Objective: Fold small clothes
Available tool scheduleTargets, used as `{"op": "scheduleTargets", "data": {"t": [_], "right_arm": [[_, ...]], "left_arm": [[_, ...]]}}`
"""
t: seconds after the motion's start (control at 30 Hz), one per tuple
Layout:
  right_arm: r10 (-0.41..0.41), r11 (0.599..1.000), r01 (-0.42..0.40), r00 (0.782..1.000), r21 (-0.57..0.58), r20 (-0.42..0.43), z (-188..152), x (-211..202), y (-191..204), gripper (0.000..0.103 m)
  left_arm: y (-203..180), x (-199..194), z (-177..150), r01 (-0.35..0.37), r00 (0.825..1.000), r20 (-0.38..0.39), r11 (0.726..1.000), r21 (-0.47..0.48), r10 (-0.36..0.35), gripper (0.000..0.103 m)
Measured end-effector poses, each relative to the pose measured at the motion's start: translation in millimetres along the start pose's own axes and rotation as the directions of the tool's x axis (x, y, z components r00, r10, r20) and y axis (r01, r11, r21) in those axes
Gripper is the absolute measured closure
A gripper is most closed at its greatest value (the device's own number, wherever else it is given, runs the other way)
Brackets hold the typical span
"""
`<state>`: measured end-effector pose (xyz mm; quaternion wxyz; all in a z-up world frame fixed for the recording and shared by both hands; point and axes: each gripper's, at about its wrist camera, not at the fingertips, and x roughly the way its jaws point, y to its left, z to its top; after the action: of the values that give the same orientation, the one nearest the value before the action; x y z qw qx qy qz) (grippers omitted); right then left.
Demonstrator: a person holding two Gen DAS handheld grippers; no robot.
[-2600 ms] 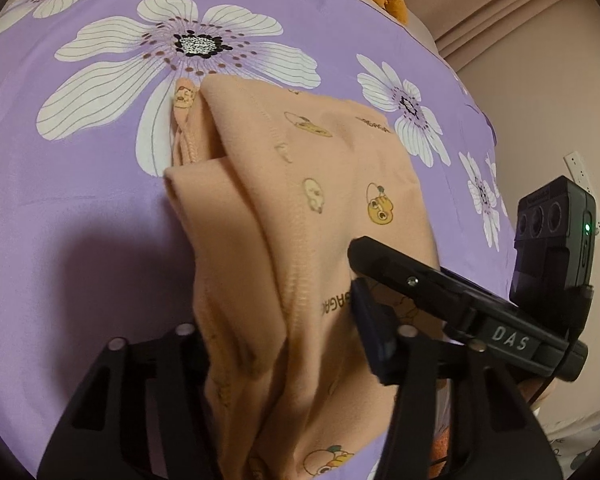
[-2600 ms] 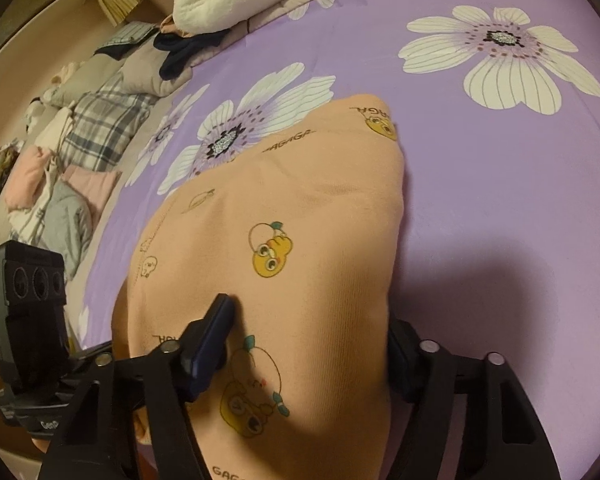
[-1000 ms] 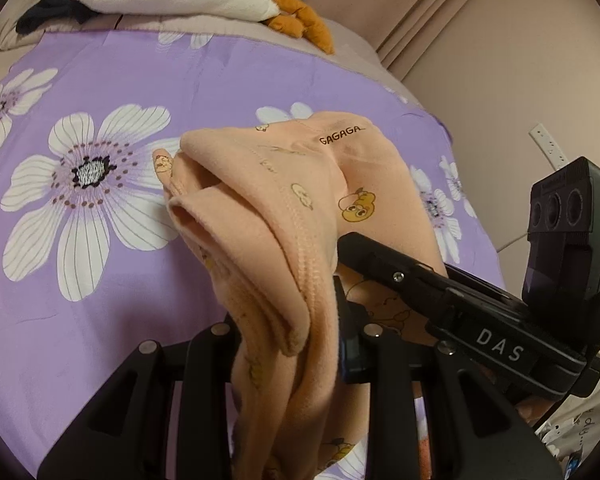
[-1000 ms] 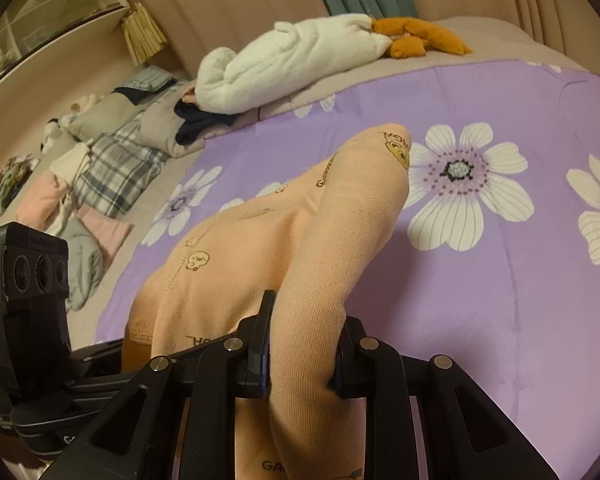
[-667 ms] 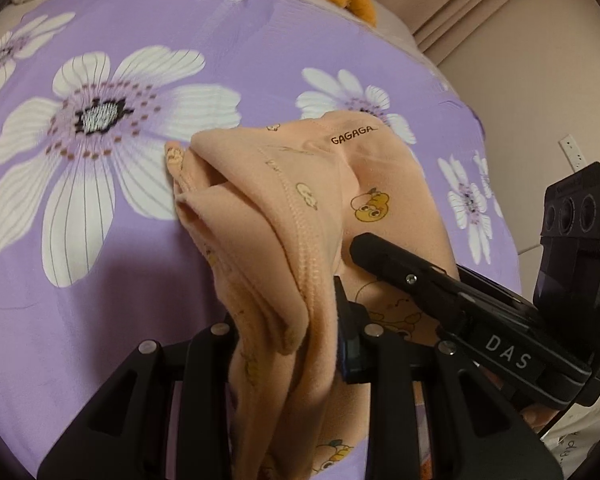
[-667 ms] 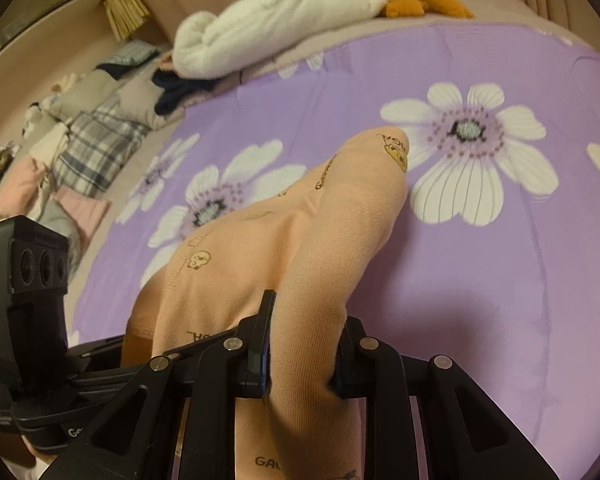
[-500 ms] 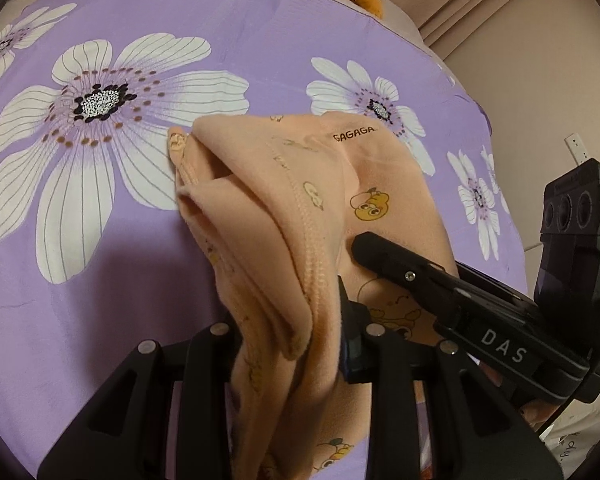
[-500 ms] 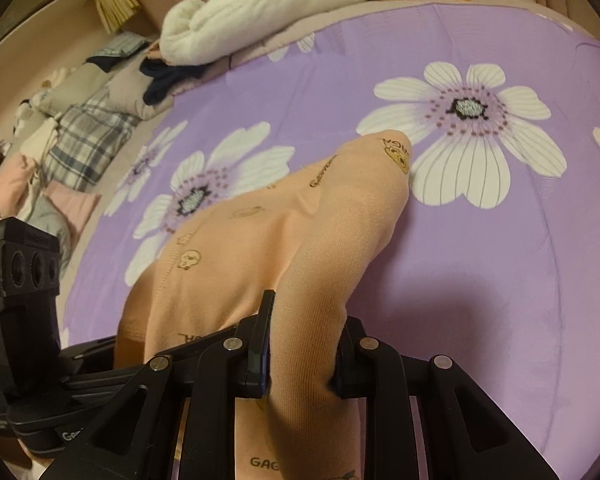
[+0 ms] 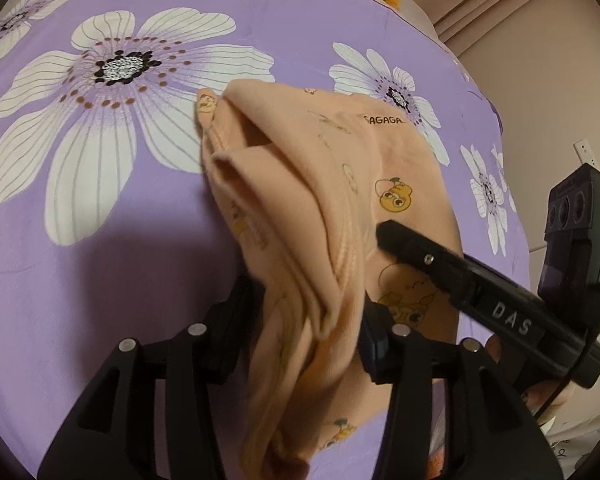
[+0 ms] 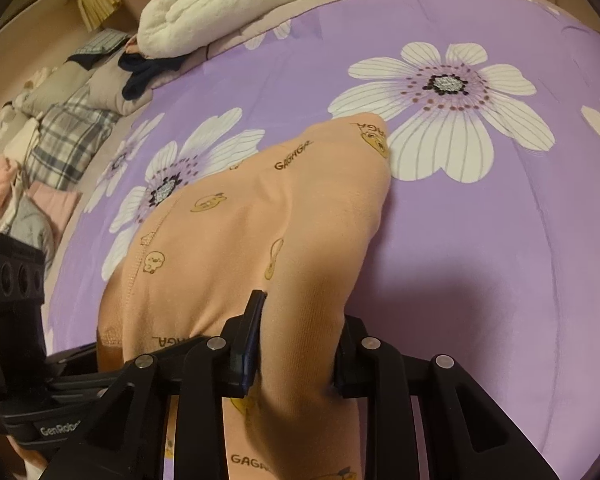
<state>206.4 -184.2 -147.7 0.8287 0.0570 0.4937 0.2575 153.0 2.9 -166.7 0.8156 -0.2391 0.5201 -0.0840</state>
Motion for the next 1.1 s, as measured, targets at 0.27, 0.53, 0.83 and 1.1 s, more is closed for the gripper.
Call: {"op": "scheduleTargets", "data": {"t": [0.27,0.53,0.83,1.1], "right_arm": [[-0.086,0.996,0.086,0.995,0.0,0.045,-3.1,-21.7,2.3,0.061],[-0.111,0.993,0.118,0.978,-0.029,0.176,-5.4,-74.3,16.0,0.029],[-0.048,0.994,0.079,0.935,-0.074,0.351,-15.1,-139.1,45.2,0.006],[-0.085,0.99,0.122,0.917,-0.072,0.39,-29.5,-153.3,53.5,0.002]], "left_arm": [[-3.9,-31.5,-11.1,-0.114,0.99,0.089,0.993,0.041,0.11,0.03],[-19.2,-90.7,-12.3,-0.124,0.965,0.239,0.99,0.065,0.106,0.005],[-53.8,-143.6,-28.5,-0.232,0.91,0.381,0.962,0.147,0.162,0.0],[-63.8,-159.2,-47.9,-0.232,0.908,0.396,0.952,0.198,0.139,0.0]]}}
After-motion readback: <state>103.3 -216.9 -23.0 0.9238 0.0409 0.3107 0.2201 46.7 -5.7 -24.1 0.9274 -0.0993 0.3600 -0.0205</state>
